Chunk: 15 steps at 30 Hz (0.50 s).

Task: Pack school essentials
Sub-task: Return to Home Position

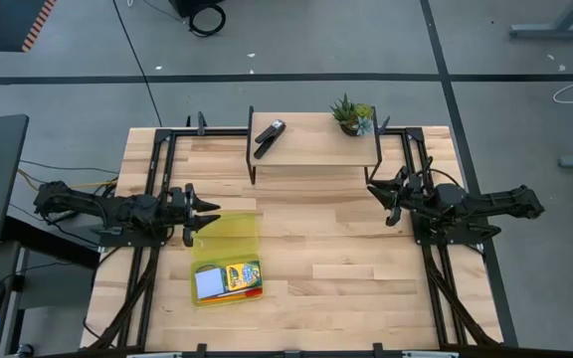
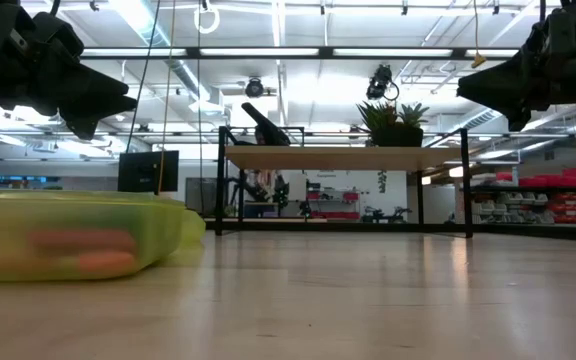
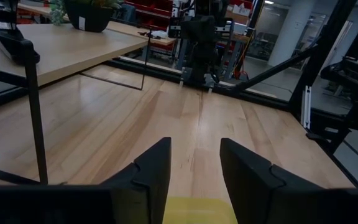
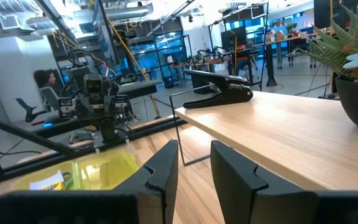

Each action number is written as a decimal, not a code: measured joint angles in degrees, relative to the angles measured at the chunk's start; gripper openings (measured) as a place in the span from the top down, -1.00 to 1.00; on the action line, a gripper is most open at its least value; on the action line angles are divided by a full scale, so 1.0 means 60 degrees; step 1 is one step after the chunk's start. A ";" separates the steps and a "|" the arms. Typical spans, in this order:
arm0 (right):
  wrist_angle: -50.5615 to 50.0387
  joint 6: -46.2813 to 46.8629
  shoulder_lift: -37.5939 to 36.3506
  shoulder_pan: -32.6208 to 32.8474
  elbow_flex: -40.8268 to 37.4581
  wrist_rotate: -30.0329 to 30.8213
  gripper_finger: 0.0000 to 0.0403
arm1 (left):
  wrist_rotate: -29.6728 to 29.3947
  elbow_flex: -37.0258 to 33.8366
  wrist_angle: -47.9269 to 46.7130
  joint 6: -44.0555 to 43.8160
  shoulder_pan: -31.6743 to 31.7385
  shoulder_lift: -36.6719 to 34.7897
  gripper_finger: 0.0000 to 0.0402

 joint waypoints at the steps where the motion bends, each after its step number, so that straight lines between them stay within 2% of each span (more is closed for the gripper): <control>1: 0.0000 0.0000 0.0000 0.0000 0.0000 0.0001 0.50 | 0.0000 0.0000 0.0000 0.0004 0.0000 0.0003 0.26; 15: 0.0000 -0.0004 0.0000 0.0000 0.0000 -0.0003 0.50 | 0.0000 0.0000 0.0000 0.0001 -0.0003 0.0000 0.27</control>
